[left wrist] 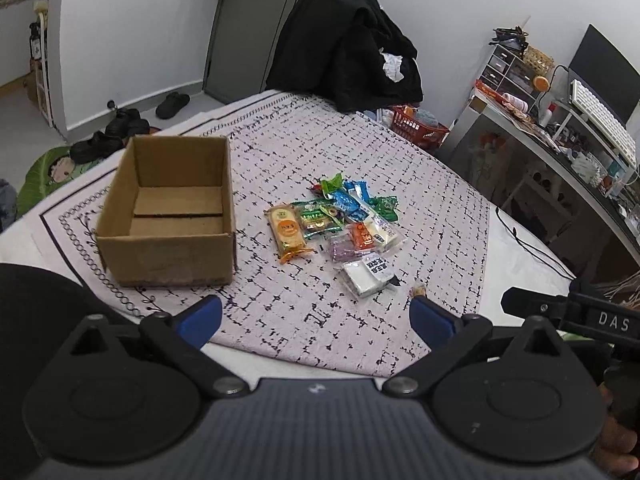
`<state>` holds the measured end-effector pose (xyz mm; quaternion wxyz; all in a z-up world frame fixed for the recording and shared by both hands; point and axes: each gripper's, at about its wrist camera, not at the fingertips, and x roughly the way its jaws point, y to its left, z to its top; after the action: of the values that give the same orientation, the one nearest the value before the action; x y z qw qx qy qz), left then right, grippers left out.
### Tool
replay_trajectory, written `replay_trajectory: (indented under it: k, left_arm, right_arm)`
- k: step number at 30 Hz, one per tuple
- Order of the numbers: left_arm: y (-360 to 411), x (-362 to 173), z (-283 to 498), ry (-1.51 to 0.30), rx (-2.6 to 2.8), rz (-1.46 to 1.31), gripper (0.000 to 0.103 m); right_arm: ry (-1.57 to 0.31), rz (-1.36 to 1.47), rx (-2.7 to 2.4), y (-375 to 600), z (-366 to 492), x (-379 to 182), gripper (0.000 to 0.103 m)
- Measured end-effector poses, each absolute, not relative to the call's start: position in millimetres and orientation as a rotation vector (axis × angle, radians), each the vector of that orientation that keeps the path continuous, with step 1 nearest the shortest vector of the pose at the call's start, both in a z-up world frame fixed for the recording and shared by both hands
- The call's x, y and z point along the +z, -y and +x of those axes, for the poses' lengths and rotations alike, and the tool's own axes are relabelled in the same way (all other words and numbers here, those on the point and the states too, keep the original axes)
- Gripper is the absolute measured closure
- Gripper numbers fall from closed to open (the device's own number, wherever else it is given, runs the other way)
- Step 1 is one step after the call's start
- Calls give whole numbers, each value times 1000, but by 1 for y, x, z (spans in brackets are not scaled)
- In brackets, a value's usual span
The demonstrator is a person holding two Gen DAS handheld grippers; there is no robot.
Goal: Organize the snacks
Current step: 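Grasp the white bread packet with the left tool while the right tool grasps the small stick snack packet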
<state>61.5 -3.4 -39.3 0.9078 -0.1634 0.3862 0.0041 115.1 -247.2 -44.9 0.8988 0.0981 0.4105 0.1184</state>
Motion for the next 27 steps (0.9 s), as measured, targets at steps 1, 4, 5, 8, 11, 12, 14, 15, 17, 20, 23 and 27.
replay_trajectory:
  k: [1,4,5,8,11,12,14,15,17,20,23,27]
  left_arm:
    - [3,-42,66,-803,7,-347,5]
    - [1,-53,79,-826,12,-384,11]
    - [1,-56,82,-833,15,-394,14]
    - [1,-66,96,-853,15,-425,20]
    - [2,-76,110,-870,14,-454,23]
    - [3,-79,114,-873,8,-461,24]
    - [7,-85,123,-881,5,-465,25]
    - [9,-87,128,-886,4,-466,25]
    - [13,-93,138,-902,0,-479,25]
    - [18,-102,154,-918,0,-497,26]
    - [26,-112,169,-942,4,-509,26]
    - [35,-124,188,-972,24,-529,26]
  right_arm:
    - [-860,212,244,248,119,-48,11]
    - [-901,246,236,252,131,-58,19]
    - [-915,262,232,252,136,-61,22]
    - [-966,311,218,255,150,-73,30]
    - [-991,334,195,256,164,-80,33]
    - [-997,341,186,257,170,-83,34]
    - [-1017,361,166,258,180,-89,36]
    - [-1038,377,157,258,188,-93,39]
    - [-1066,400,137,261,198,-100,43]
    - [-1088,410,89,263,213,-109,46]
    - [-1103,398,53,264,225,-120,49]
    - [-1151,409,56,262,238,-136,59]
